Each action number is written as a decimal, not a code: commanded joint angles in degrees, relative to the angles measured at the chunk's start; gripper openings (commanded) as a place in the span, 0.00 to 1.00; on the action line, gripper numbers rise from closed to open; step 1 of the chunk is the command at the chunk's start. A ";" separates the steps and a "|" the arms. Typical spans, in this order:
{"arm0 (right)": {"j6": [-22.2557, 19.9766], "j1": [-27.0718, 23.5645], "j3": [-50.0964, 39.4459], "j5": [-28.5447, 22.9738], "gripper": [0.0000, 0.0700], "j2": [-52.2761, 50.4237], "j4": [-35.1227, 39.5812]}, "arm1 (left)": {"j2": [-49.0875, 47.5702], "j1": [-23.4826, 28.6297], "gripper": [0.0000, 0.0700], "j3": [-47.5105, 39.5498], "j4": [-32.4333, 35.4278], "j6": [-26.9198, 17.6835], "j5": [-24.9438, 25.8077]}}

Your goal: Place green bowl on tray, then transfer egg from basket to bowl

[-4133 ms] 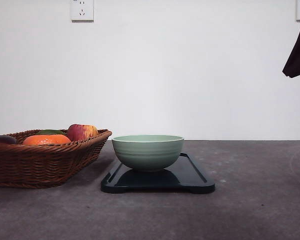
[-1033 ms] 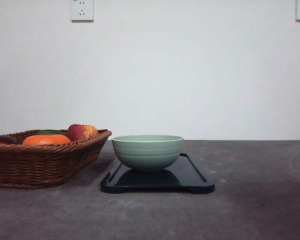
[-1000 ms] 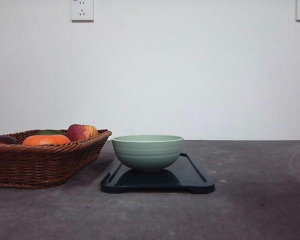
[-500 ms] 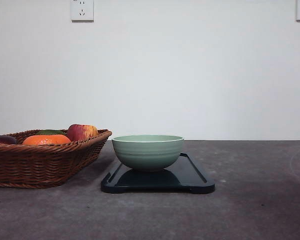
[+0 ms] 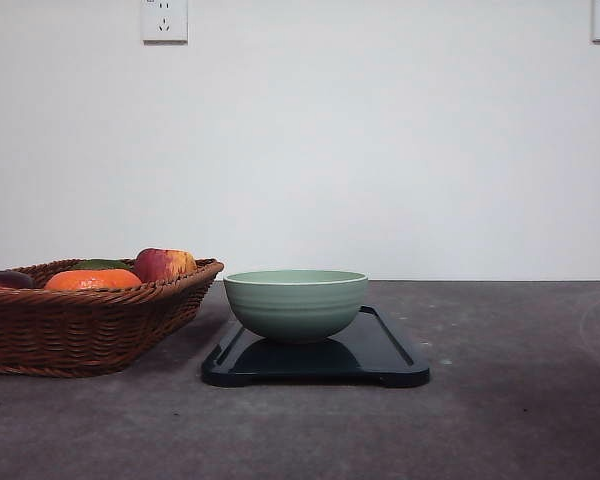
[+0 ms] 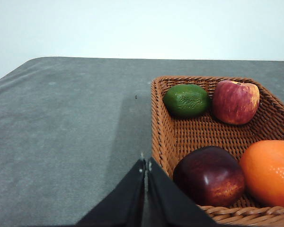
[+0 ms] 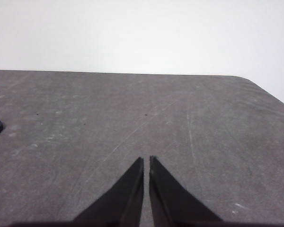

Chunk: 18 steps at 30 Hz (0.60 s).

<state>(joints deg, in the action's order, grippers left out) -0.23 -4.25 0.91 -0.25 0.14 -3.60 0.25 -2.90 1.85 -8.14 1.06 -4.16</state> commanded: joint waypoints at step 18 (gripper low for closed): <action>-0.52 -0.13 -0.24 -0.20 0.02 0.07 0.81 | -0.07 -0.02 0.00 -1.11 0.44 -0.35 0.04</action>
<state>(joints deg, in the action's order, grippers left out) -0.23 -4.25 0.91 -0.25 0.14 -3.60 0.25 -2.90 1.85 -8.14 1.06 -4.16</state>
